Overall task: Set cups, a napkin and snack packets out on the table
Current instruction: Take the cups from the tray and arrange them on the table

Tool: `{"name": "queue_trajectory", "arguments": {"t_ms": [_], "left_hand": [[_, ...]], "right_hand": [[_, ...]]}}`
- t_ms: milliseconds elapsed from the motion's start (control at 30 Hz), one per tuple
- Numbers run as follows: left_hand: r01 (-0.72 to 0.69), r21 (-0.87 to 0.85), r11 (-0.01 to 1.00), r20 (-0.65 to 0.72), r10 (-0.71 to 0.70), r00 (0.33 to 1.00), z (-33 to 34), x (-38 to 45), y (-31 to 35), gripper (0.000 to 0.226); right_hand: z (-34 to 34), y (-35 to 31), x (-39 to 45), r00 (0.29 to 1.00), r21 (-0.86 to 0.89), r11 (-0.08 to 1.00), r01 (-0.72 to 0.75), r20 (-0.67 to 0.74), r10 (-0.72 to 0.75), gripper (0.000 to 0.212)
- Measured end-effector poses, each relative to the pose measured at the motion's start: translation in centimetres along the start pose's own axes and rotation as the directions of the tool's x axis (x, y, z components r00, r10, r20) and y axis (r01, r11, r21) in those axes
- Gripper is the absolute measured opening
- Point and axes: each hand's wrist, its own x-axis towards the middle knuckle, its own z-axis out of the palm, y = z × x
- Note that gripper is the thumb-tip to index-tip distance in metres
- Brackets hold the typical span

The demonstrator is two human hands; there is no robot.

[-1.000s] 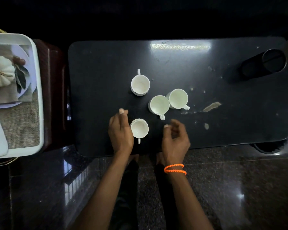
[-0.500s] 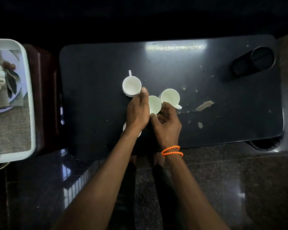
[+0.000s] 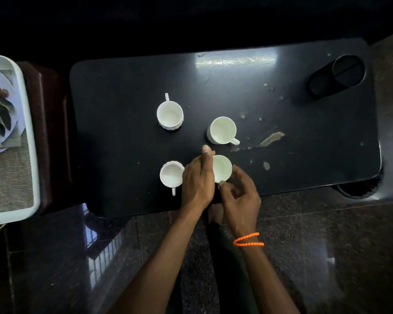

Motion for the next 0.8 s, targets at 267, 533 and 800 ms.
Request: {"name": "queue_trajectory", "arguments": {"t_ms": [267,533,800], "left_hand": [[-0.064,0.105,0.992,0.06,0.058,0.997,1.9,-0.8,-1.6,0.06],[-0.034,-0.047,0.998,0.096,0.039,0.995,1.9,-0.7,-2.6,0.073],[-0.036,-0.078,0.996,0.124,0.046,0.991,2.6,-0.1,-2.6,0.076]], "right_hand": [[-1.3,1.8,-0.9,0.999,0.024,0.999,-0.044,-0.01,0.044,0.048],[-1.2,2.1,-0.9,0.998,0.035,0.998,-0.043,-0.036,0.045,0.048],[-1.8,1.8,0.1,0.998,-0.01,0.999,-0.032,-0.046,0.032,0.047]]}}
